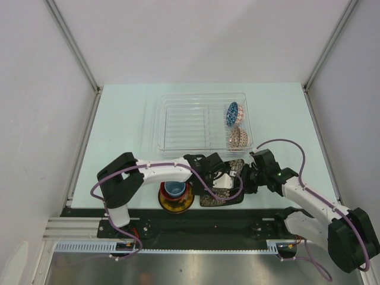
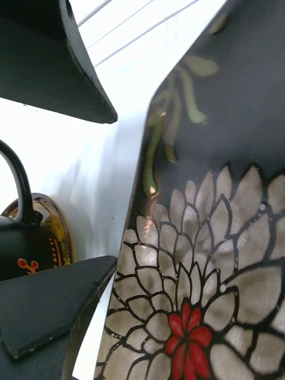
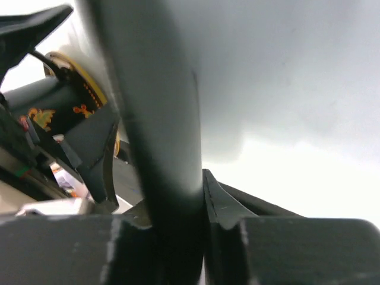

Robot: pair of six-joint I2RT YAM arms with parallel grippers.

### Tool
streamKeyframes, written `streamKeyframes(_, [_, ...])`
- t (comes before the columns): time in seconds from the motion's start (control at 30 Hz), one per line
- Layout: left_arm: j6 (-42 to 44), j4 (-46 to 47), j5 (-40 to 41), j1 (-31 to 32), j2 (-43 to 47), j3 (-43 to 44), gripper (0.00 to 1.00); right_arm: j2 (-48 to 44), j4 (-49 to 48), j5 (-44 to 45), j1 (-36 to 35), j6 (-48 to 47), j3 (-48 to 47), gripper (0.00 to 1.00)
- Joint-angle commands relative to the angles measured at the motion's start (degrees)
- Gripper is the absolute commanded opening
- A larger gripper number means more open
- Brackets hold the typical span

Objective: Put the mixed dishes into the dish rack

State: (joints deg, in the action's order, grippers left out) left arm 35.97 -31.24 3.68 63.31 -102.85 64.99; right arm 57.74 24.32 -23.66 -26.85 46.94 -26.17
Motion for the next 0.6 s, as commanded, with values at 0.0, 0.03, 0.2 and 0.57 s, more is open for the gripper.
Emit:
streamKeyframes(0.0, [-3.62,10.77,-5.00,1.99,-0.86,1.45,0.99,-1.04,-4.90,-2.18,-0.84,2.29,-1.42,0.09])
streamKeyframes(0.03, [-3.62,10.68,-4.48,1.91,-0.34,1.63,0.99,-1.65,-4.37,-2.01,-0.83,2.11,-1.42,0.07])
streamKeyframes(0.2, [-4.58,9.01,-3.77,1.99,3.08,4.25,0.99,-4.21,-0.42,-0.60,0.04,0.36,-1.95,0.00])
streamKeyframes(0.57, [-15.73,-3.02,0.10,-4.32,13.90,26.90,1.00,-13.43,18.21,4.94,-2.41,-7.82,-11.87,0.00])
